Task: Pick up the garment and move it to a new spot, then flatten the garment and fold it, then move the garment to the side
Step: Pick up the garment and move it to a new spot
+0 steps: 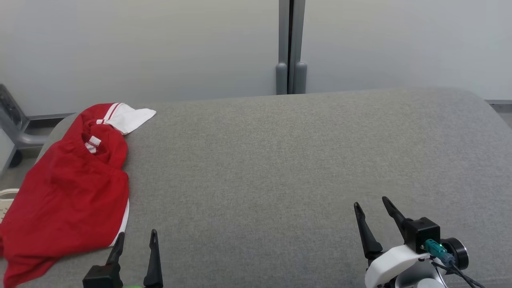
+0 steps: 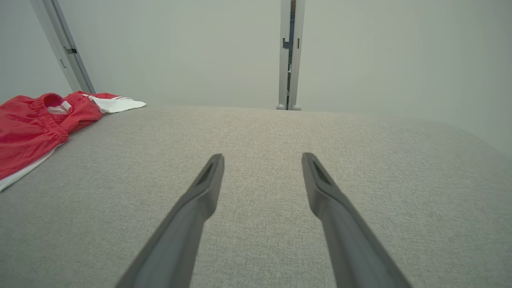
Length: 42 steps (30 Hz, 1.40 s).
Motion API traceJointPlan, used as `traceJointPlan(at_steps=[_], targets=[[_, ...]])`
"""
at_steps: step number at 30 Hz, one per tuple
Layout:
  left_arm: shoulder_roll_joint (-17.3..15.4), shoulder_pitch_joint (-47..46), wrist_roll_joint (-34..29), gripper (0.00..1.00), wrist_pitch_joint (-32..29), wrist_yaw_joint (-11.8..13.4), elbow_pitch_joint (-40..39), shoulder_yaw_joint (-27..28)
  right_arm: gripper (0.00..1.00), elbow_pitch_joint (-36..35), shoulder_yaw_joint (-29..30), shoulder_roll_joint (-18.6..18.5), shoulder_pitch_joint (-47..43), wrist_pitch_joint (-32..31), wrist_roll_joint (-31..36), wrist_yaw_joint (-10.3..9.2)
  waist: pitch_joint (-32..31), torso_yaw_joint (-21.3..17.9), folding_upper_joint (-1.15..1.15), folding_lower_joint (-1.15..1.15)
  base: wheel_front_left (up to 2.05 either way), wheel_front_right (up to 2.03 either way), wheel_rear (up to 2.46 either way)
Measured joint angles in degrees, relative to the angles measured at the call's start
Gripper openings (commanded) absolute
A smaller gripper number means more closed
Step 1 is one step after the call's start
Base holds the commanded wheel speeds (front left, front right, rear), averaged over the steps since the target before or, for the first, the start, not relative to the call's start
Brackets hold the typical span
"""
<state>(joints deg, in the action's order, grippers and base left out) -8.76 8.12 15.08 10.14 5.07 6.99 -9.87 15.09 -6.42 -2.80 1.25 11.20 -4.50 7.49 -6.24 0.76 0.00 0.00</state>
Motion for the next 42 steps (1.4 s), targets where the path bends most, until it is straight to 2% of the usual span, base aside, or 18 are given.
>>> traceJointPlan(at_steps=[7,19,25,31,35,42], targets=[[-0.78,-0.34,0.00,1.00,-0.26,0.30,-0.26,-0.05,1.00,0.03,0.11,0.01,-0.39,0.34,-0.55,0.00,0.12,4.00,0.00,0.00,0.00,0.00,0.00],[-1.72,-0.52,0.03,1.00,-0.99,0.65,-1.34,-0.37,1.00,0.65,-0.53,0.01,0.11,1.03,-1.76,0.00,0.45,16.73,0.00,0.00,0.00,0.00,0.00],[-2.09,-0.63,0.24,1.00,-0.92,0.71,-1.34,-0.65,1.00,1.07,-0.62,0.03,0.27,1.27,-1.94,0.00,0.61,21.90,0.00,0.00,0.00,0.00,0.00],[-2.16,-0.73,0.30,1.00,-0.94,0.78,-1.48,-0.85,1.00,1.31,-0.66,0.04,0.32,1.52,-1.94,0.00,0.86,24.46,0.00,0.00,0.00,0.00,0.00],[-3.25,-2.26,0.47,1.00,-1.96,0.36,-2.32,-0.75,1.00,1.38,-1.02,0.07,0.47,1.52,-1.98,0.00,1.24,24.57,0.00,0.00,0.00,0.00,0.00],[-8.25,-10.46,1.32,1.00,-9.18,-2.56,-5.32,0.04,1.00,1.21,-0.44,0.07,0.85,1.18,-1.68,0.00,1.90,21.93,0.00,0.00,0.00,0.00,0.00]])
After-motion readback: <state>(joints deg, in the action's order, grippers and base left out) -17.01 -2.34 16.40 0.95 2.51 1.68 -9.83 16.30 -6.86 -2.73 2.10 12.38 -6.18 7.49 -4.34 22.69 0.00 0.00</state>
